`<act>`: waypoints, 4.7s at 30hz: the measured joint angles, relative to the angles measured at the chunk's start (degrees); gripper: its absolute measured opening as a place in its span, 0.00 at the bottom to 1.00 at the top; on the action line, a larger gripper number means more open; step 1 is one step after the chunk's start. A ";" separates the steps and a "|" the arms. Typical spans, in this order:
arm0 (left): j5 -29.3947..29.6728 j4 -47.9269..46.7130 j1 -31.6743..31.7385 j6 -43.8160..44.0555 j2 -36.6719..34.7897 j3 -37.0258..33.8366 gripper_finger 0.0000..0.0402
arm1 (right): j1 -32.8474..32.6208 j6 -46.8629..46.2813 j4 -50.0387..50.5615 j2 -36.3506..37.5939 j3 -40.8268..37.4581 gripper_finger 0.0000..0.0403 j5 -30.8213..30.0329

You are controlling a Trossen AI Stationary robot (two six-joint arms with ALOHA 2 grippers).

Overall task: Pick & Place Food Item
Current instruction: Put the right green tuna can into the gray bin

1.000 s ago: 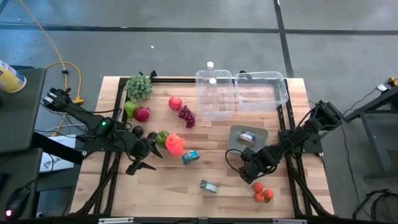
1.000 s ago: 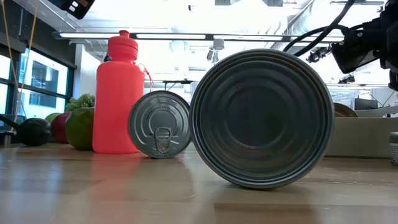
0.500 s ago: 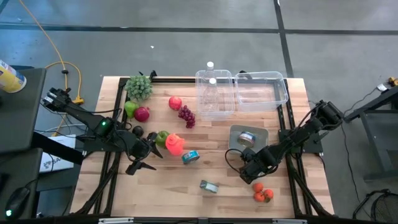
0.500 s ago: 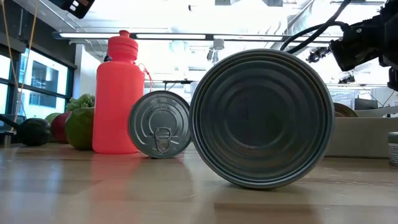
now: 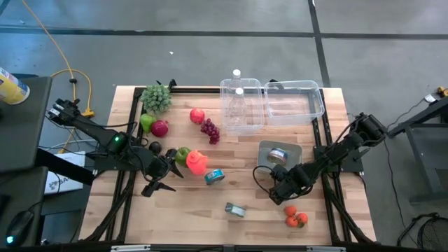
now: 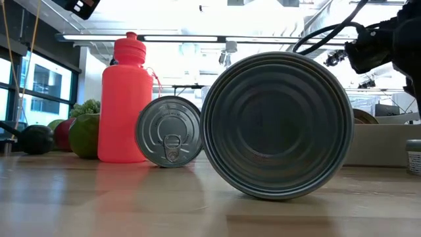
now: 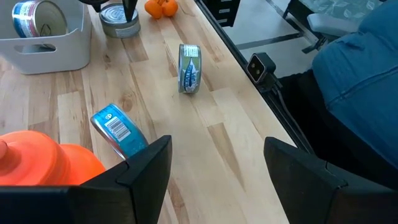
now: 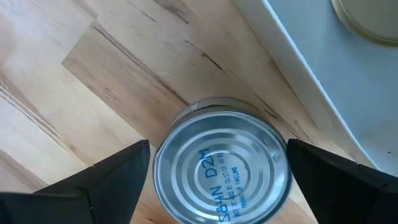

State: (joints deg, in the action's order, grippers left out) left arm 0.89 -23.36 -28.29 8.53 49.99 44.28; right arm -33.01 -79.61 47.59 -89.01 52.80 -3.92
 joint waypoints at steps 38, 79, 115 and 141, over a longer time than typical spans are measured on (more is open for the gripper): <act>0.00 0.02 0.02 0.00 0.00 -0.01 0.61 | -5.75 -0.17 -5.30 -3.46 -0.09 0.91 -2.36; 0.00 0.02 0.02 -0.02 0.01 0.00 0.61 | -5.20 -5.66 -7.94 -3.15 -7.26 0.55 7.60; 0.02 0.03 0.02 -0.02 0.00 0.00 0.61 | -4.70 -8.95 -7.30 -2.06 -7.24 0.81 3.84; 0.02 0.27 0.02 0.48 0.01 -0.01 0.61 | -8.68 -2.29 -16.28 12.97 2.15 0.84 -28.01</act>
State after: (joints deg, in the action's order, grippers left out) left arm 0.91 -23.09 -28.28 9.02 50.00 44.27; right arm -41.70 -81.90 31.32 -76.04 54.95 -31.93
